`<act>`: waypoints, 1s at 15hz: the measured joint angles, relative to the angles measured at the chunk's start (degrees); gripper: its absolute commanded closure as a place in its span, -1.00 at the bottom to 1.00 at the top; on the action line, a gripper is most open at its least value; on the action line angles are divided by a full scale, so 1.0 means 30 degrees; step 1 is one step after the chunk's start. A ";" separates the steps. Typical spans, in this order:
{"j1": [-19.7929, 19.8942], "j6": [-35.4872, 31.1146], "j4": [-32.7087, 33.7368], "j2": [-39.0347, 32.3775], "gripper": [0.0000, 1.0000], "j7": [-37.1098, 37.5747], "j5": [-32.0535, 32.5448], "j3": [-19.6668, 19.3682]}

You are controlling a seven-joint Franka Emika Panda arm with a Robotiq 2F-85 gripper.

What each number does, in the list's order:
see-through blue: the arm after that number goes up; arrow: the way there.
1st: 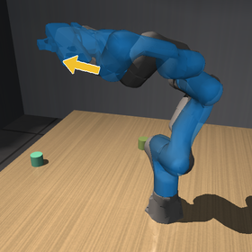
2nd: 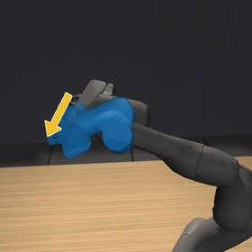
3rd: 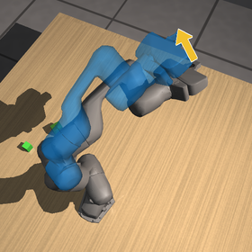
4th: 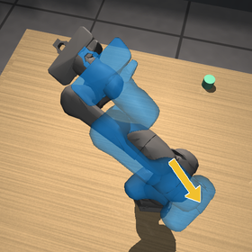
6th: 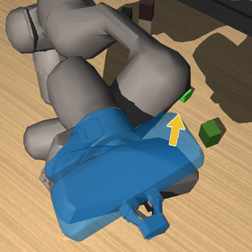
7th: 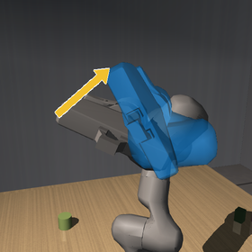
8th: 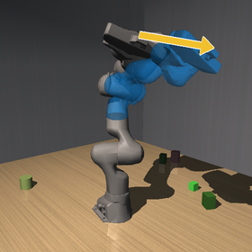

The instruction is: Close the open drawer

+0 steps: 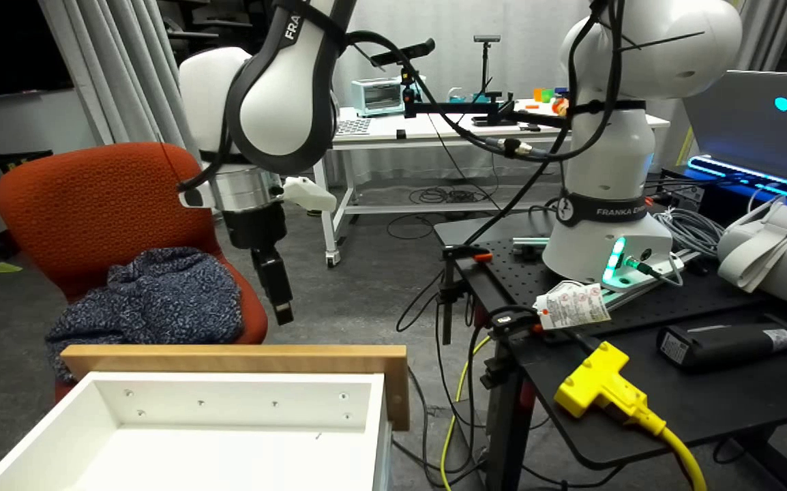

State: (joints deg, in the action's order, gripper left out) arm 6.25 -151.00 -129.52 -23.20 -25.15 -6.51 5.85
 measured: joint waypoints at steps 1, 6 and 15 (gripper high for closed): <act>0.0152 0.0000 0.0326 -0.0391 -1.00 -0.0110 -0.0158 0.0242; 0.0713 -0.0001 0.2031 -0.2194 -1.00 -0.0268 -0.0264 0.1027; 0.1366 -0.0001 0.4753 -0.4413 -1.00 -0.0270 -0.0392 0.2378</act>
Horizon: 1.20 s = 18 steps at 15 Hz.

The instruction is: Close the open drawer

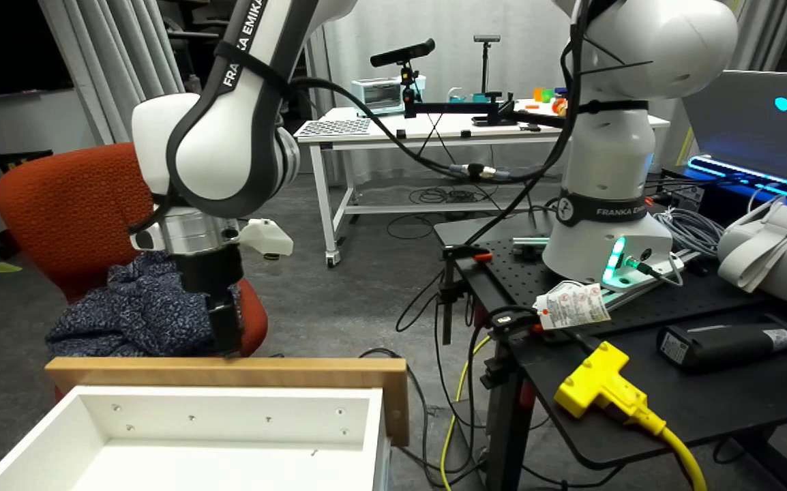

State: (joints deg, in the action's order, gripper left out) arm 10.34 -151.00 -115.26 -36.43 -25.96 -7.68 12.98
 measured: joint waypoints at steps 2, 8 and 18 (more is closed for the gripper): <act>0.0350 0.0002 0.0433 -0.0265 -1.00 -0.0205 -0.0533 0.0715; 0.1440 0.0104 0.1551 -0.0924 -1.00 -0.1976 -0.2340 0.3244; 0.1929 0.1818 0.2716 -0.0992 -1.00 -0.4463 -0.3485 0.4545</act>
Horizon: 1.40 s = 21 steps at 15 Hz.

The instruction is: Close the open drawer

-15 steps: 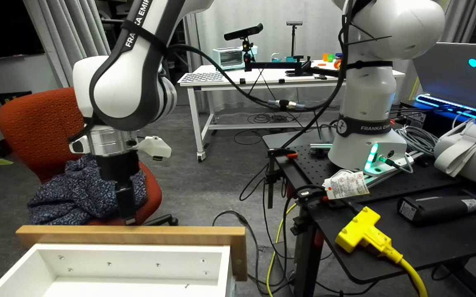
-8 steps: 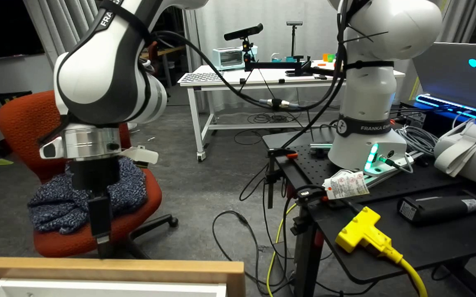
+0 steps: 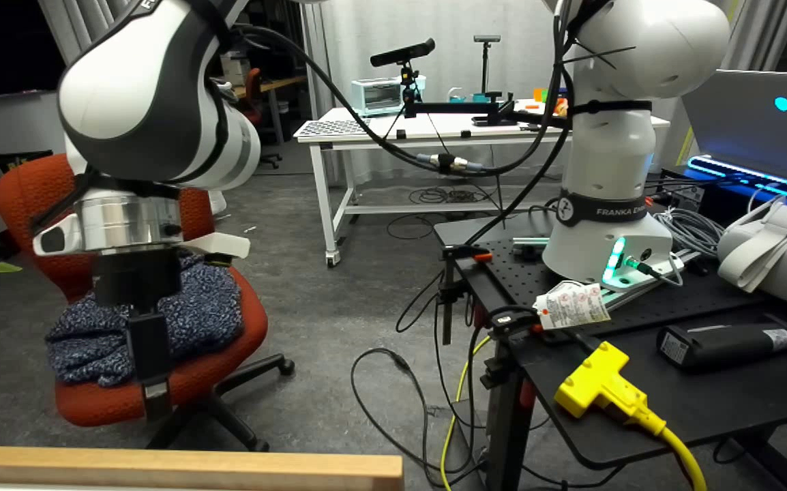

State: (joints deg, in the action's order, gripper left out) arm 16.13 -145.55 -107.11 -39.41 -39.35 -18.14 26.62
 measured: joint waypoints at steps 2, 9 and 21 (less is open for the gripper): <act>-0.0062 0.0889 -0.0009 0.0257 -1.00 -0.0481 0.0045 -0.0380; -0.0324 0.1414 -0.0435 0.0329 -1.00 -0.1607 -0.0066 -0.0850; -0.0417 0.1348 -0.0261 -0.0105 -1.00 -0.2473 -0.0382 -0.0989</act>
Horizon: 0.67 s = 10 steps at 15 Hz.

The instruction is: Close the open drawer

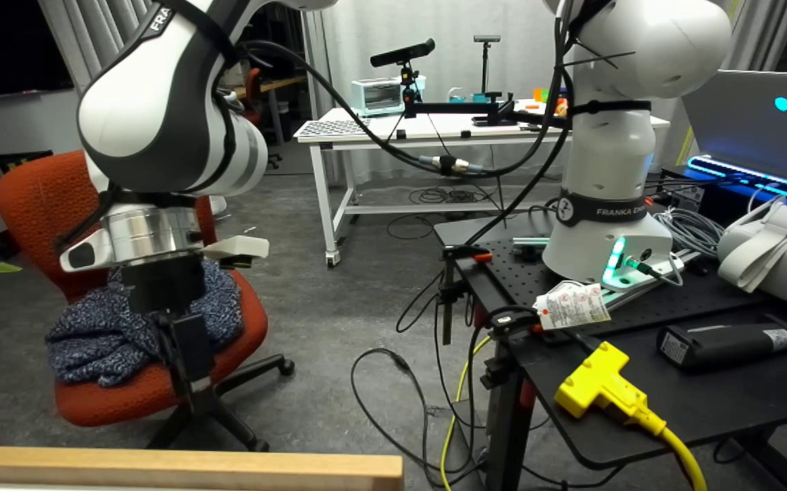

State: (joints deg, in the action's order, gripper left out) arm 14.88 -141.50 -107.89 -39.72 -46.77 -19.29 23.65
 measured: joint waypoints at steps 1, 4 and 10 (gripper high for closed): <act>-0.0008 -0.0020 0.0109 -0.0188 -1.00 -0.0306 -0.0082 0.0086; -0.0037 -0.0024 0.0593 -0.0868 -1.00 -0.1377 -0.0173 0.0512; -0.0075 0.0275 0.1698 -0.2023 -1.00 -0.3013 -0.0186 0.1136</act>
State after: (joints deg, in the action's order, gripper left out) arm 14.65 -140.68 -102.80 -45.79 -55.81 -19.84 27.06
